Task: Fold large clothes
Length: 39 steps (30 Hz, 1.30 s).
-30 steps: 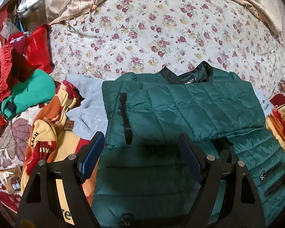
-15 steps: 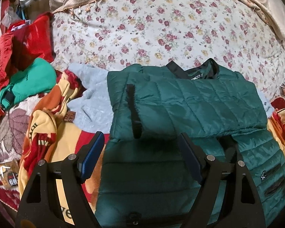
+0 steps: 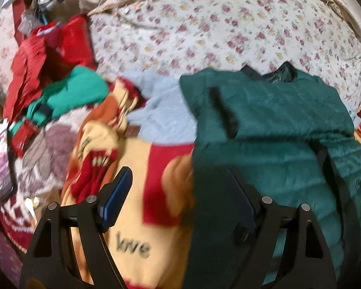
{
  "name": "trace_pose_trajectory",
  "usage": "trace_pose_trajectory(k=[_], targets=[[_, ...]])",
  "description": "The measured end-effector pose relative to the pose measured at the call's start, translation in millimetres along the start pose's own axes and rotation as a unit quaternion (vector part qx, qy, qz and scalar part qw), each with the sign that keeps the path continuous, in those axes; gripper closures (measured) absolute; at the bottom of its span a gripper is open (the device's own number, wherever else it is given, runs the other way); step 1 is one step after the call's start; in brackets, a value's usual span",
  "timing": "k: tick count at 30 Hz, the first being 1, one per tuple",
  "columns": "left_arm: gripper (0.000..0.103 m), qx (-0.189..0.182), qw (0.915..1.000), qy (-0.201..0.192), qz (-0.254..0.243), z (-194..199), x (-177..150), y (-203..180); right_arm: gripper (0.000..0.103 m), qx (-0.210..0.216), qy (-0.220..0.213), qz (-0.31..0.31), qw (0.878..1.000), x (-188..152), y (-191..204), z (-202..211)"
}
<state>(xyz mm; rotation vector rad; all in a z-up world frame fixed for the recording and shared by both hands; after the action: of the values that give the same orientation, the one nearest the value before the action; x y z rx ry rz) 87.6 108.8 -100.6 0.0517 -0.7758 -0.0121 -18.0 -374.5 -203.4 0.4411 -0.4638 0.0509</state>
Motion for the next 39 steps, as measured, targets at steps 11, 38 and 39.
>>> trace_pose_trajectory(k=[11,38,39], targets=[[0.023,-0.094,0.9935,0.064,0.001,38.9,-89.6,13.5,0.027,-0.068,-0.07,0.025,0.995,-13.3,11.6,41.4],[0.049,-0.246,0.961,0.123,0.028,18.8,-113.7,-36.0,0.046,0.006,-0.074,0.034,0.997,-13.9,26.0,28.4],[0.056,-0.241,0.9632,0.116,0.031,21.4,-112.7,-32.2,0.056,0.002,-0.069,0.039,0.997,-14.1,28.0,26.5]])
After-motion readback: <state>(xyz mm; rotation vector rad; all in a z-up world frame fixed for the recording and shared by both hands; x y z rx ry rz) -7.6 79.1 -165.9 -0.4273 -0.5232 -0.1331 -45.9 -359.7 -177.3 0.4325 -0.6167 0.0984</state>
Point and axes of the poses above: each gripper's, at about its wrist camera, not at the fingertips, and z roughly against the way its jaws point, y to its left, x to its top, the point moved 4 cm from there along -z, roughly the way its jaws point, and after that the axes turned 4 degrees about -x, right-handed, at the moved point
